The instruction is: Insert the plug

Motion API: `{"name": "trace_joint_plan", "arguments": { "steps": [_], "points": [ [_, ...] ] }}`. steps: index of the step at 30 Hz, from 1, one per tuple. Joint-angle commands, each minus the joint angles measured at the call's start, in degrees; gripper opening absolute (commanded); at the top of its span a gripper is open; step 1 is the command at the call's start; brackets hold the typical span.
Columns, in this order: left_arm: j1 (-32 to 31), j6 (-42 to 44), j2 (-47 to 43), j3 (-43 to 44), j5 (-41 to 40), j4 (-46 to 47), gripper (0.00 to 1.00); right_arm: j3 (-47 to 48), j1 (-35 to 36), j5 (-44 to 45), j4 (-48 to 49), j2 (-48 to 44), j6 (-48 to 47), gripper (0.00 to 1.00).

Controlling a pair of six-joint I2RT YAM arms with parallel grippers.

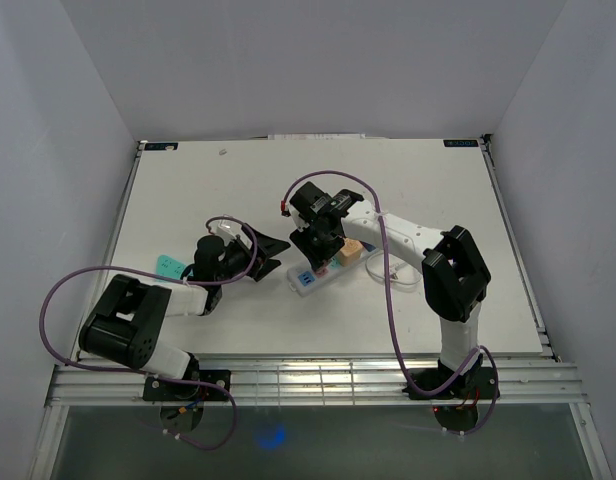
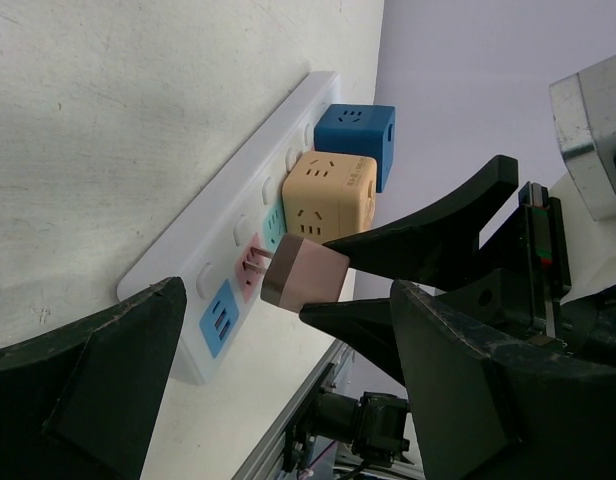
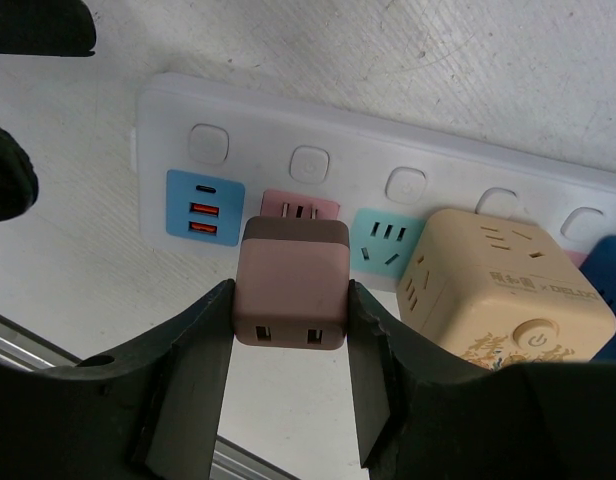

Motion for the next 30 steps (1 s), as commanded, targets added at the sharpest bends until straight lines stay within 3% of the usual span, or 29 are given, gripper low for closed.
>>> {"name": "trace_joint_plan", "arguments": {
  "steps": [1,15,23,30],
  "points": [
    [-0.5,0.1,0.6,0.5,-1.1,1.6,0.93,0.8,-0.1,-0.3,-1.8,1.4,0.1,0.08],
    [-1.6,-0.1,0.0,-0.8,-4.1,2.5,0.92,1.8,-0.1,0.7,-5.3,1.5,0.8,0.08],
    [-2.9,-0.2,1.9,-1.4,-5.4,4.5,0.91,7.9,0.0,1.1,-7.5,6.9,1.0,0.08],
    [-4.0,-2.3,7.0,-1.6,-4.3,9.6,0.84,9.0,0.0,1.2,-6.6,9.5,0.7,0.08]
  ]
}}
